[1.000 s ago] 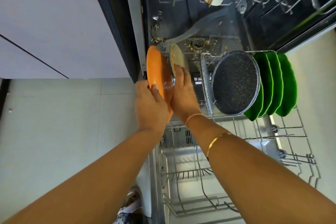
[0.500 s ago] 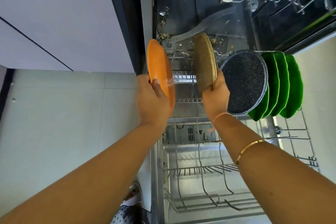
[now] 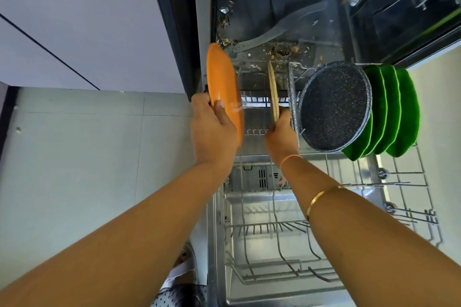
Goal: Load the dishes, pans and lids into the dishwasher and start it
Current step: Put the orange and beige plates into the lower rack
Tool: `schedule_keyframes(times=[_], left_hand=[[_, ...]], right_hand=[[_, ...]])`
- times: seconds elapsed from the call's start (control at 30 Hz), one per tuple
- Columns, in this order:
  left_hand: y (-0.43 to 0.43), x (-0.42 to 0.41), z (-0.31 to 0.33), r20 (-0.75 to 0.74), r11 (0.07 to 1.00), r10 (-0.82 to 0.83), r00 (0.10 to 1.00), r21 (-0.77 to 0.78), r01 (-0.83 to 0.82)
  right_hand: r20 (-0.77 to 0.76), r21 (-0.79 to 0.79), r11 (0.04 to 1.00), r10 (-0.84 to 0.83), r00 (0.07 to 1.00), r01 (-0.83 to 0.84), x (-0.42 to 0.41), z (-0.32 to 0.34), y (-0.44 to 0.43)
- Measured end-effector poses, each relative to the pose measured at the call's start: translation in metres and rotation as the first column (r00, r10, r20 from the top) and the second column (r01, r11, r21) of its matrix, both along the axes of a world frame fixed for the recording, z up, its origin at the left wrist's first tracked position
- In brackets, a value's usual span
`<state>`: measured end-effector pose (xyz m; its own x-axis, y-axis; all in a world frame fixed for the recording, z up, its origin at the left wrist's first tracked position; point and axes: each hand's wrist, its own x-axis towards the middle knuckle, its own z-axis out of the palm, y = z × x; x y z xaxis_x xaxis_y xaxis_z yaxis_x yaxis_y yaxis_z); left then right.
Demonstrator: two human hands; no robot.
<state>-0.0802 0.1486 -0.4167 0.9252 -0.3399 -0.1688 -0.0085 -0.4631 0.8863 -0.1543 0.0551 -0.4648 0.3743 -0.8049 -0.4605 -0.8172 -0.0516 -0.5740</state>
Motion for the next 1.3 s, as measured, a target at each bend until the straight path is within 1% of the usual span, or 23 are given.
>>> schedule_keyframes(times=[0.13,0.2,0.23,0.33,0.37,0.5,0.67,0.77,0.87,1.0,1.07,1.17,1.3], left_hand=[[-0.003,0.001,0.0,0.015,1.0,-0.03,0.999,-0.006,0.03],[-0.003,0.002,-0.002,-0.006,0.999,-0.037,0.999,-0.017,0.037],[-0.003,0.003,-0.003,-0.023,0.999,-0.041,0.999,-0.022,0.041],[-0.004,0.005,-0.009,-0.09,0.998,-0.059,0.994,-0.027,0.057],[-0.005,0.006,-0.012,-0.107,0.997,-0.067,0.992,-0.03,0.064],[-0.013,0.004,-0.02,-0.125,0.997,-0.071,0.99,-0.04,0.066],[-0.023,0.0,-0.023,-0.052,0.999,0.027,0.998,-0.045,-0.03],[-0.029,-0.002,-0.022,-0.045,0.997,0.044,0.998,-0.068,-0.047],[-0.036,-0.005,-0.027,-0.1,0.998,0.016,0.995,-0.064,-0.023],[-0.047,-0.003,-0.038,-0.188,0.997,0.039,0.981,-0.056,-0.05],[-0.051,-0.003,-0.042,-0.189,0.998,0.022,0.982,-0.057,-0.034],[-0.052,-0.007,-0.048,-0.139,1.0,-0.014,0.99,-0.021,0.012],[-0.052,-0.015,-0.059,-0.215,0.994,-0.088,0.973,0.047,0.1]], right_hand=[[-0.019,0.038,0.999,-0.01,1.0,0.011,0.0,-0.008,0.0],[-0.026,0.073,0.997,-0.023,0.999,0.024,0.0,-0.011,0.001],[-0.04,0.103,0.993,-0.052,0.998,0.055,-0.001,-0.013,0.001],[-0.077,0.185,0.957,-0.213,0.974,0.224,-0.008,-0.022,-0.002],[-0.077,0.199,0.948,-0.237,0.969,0.248,-0.011,-0.024,-0.004],[-0.019,0.231,0.949,-0.216,0.976,0.214,-0.022,-0.027,-0.008],[-0.006,0.259,0.942,-0.221,0.975,0.215,-0.022,-0.027,-0.011],[-0.009,0.246,0.943,-0.227,0.974,0.222,-0.02,-0.026,-0.011],[-0.002,0.267,0.937,-0.234,0.972,0.226,-0.02,-0.026,-0.011],[-0.01,0.283,0.932,-0.232,0.973,0.225,-0.021,-0.026,-0.011],[-0.008,0.285,0.933,-0.227,0.974,0.22,-0.021,-0.026,-0.011],[0.007,0.289,0.933,-0.225,0.974,0.214,-0.022,-0.025,-0.012],[0.02,0.326,0.924,-0.216,0.976,0.198,-0.023,-0.022,-0.012]])
